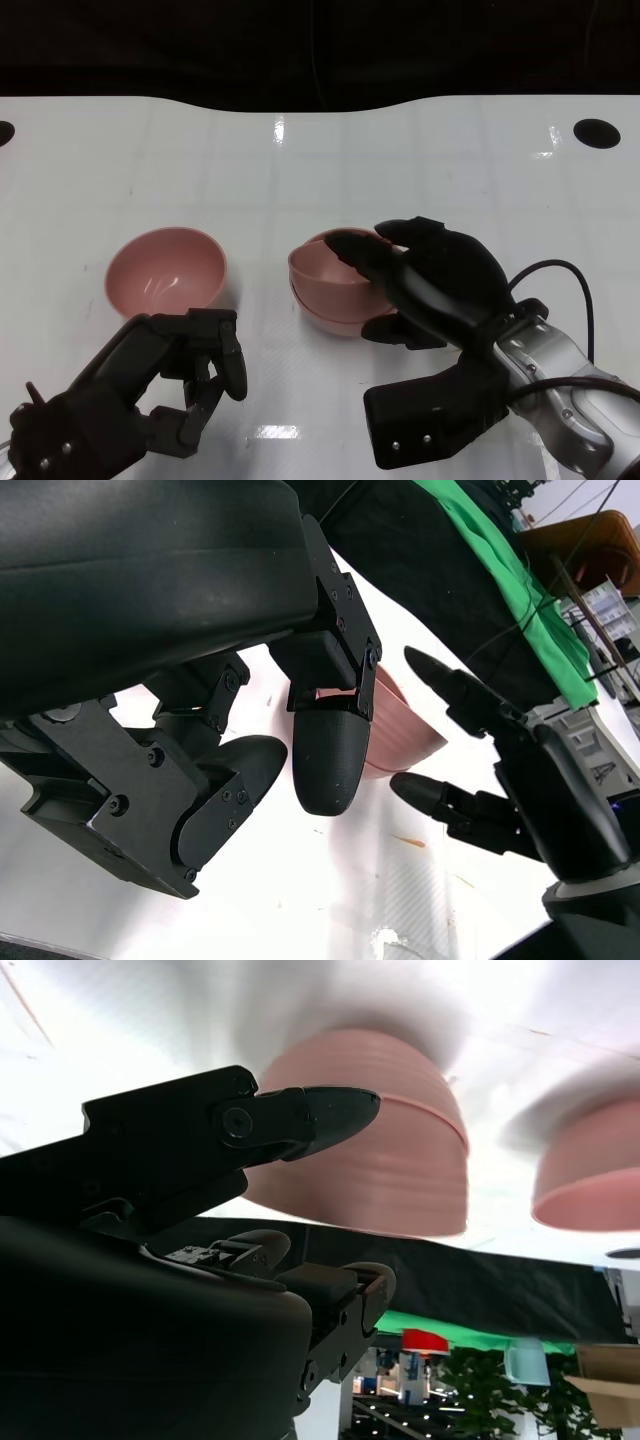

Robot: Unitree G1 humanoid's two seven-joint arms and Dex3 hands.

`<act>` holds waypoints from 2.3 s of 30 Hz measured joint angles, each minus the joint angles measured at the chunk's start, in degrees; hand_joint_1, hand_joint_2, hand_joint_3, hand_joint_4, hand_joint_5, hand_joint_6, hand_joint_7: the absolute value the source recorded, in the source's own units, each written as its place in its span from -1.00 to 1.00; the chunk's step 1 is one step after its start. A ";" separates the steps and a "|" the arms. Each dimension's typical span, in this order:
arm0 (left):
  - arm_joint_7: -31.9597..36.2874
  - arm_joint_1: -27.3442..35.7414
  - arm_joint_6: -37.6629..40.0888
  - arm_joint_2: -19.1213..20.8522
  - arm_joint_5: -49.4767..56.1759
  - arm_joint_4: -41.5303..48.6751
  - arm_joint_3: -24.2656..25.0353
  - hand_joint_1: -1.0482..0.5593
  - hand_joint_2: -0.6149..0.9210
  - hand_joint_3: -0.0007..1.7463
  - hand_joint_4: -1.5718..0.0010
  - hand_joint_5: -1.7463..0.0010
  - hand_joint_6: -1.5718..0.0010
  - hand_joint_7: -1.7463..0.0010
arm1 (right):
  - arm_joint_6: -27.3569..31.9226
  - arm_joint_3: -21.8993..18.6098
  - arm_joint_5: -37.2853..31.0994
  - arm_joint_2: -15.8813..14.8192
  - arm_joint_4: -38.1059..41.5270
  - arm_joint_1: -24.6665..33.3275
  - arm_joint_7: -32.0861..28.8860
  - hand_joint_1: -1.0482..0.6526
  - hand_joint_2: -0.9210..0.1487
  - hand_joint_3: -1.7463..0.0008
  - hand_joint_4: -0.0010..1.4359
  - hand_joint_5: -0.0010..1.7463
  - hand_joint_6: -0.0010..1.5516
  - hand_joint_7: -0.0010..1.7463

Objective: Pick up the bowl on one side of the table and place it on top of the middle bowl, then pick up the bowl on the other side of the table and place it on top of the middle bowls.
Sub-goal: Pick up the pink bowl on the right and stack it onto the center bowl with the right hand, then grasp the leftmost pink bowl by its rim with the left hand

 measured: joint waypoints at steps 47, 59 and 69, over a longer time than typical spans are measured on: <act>1.15 -3.49 -9.03 3.39 -0.51 4.14 2.72 0.15 0.81 -0.39 0.12 -0.32 0.09 0.05 | -24.97 -19.09 19.83 -8.29 -14.96 27.32 -6.66 0.15 0.25 -0.71 0.29 0.98 0.24 0.31; 7.76 -3.77 -8.46 5.94 11.54 -1.46 4.79 -0.20 1.00 -0.93 0.25 0.09 0.09 0.88 | -24.21 -20.12 20.01 -7.21 -14.18 28.38 -4.73 0.14 0.50 -0.83 0.39 1.00 0.12 0.74; 9.36 -4.67 -0.30 9.85 27.93 -8.40 3.71 -0.39 0.99 -1.00 0.27 0.59 0.29 1.00 | -23.60 -20.28 18.86 -6.76 -13.13 28.42 -4.74 0.12 0.52 -0.85 0.38 1.00 0.07 0.78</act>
